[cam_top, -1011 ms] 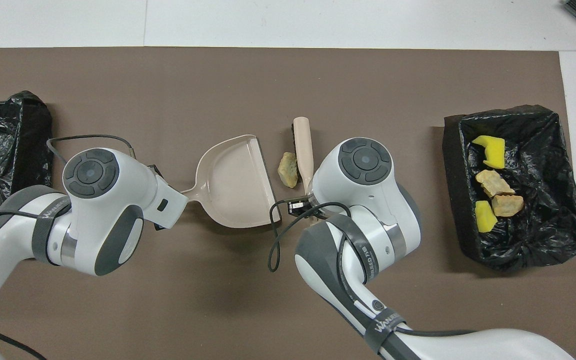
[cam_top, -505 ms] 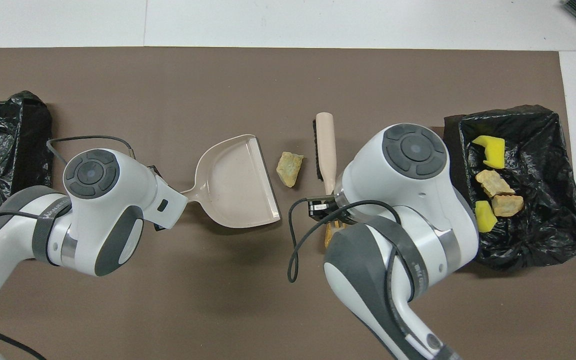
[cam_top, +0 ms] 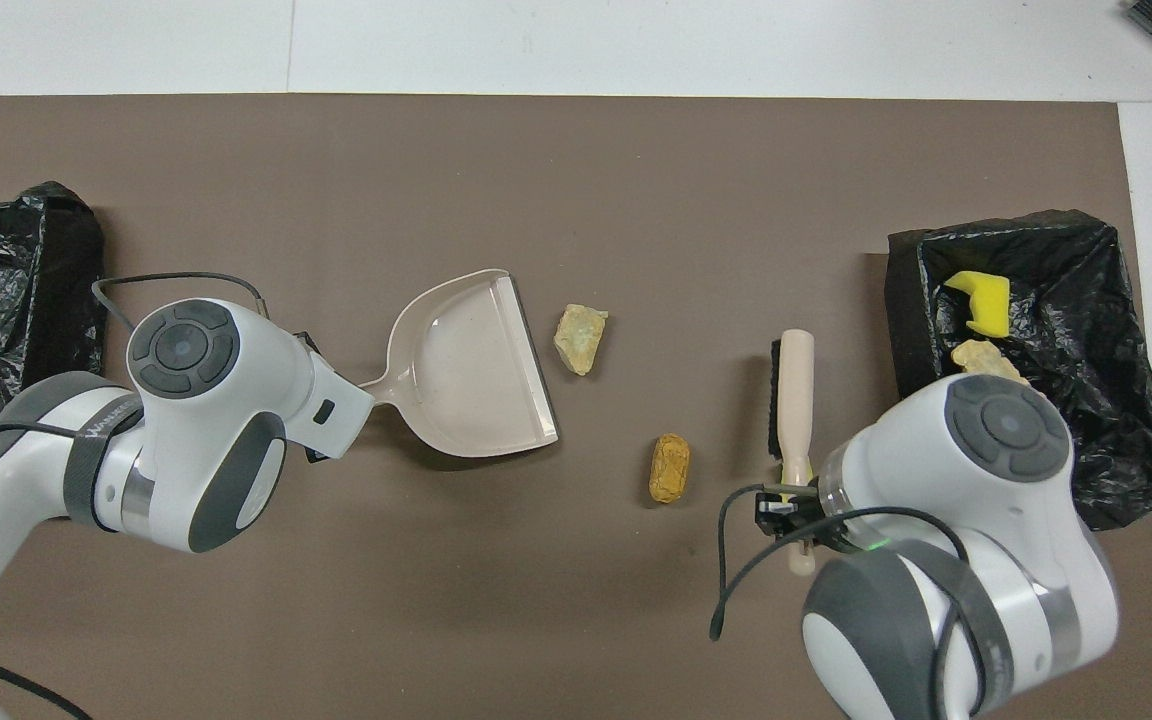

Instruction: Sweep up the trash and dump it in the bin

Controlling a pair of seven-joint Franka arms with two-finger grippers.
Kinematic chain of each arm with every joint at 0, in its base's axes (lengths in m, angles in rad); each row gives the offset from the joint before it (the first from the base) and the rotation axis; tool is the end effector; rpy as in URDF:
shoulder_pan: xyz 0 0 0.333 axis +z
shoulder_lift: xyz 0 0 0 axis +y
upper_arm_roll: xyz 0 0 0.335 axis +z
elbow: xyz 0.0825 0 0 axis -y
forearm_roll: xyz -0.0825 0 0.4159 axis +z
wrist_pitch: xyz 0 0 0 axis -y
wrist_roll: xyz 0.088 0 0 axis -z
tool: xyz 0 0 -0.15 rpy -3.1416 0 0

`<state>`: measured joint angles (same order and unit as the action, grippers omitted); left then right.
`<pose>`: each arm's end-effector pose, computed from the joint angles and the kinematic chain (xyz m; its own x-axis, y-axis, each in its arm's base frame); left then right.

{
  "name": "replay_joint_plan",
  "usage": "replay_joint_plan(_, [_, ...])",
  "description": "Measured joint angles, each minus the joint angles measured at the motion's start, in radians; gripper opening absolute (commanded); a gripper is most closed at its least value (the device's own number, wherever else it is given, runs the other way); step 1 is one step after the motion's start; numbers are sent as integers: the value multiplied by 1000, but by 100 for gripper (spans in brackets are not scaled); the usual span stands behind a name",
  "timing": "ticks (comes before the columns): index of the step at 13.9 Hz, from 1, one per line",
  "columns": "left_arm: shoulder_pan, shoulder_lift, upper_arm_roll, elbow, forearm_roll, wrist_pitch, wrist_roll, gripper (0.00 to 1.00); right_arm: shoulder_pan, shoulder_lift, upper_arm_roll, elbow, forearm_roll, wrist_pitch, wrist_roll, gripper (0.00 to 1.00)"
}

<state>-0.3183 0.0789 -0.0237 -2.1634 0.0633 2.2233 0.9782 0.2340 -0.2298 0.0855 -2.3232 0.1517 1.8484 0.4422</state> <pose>0.5391 -0.1875 0.3147 0.2101 -0.9764 -0.0506 -0.9777 -0.2099 -0.0101 0.4267 0.1601 0.3755 0.9461 -0.1796 -0.2694 -0.1854 -0.9827 0.0040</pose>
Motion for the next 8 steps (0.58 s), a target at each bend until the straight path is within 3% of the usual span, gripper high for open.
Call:
replay_joint_plan(2, [0, 0, 0, 0, 20, -1, 0, 0, -11, -94, 0, -108, -3, 3, 0, 0])
replay_joint_plan(8, [-6, 0, -3, 0, 108, -2, 0, 0, -26, -305, 8, -307, -4, 5, 56, 0])
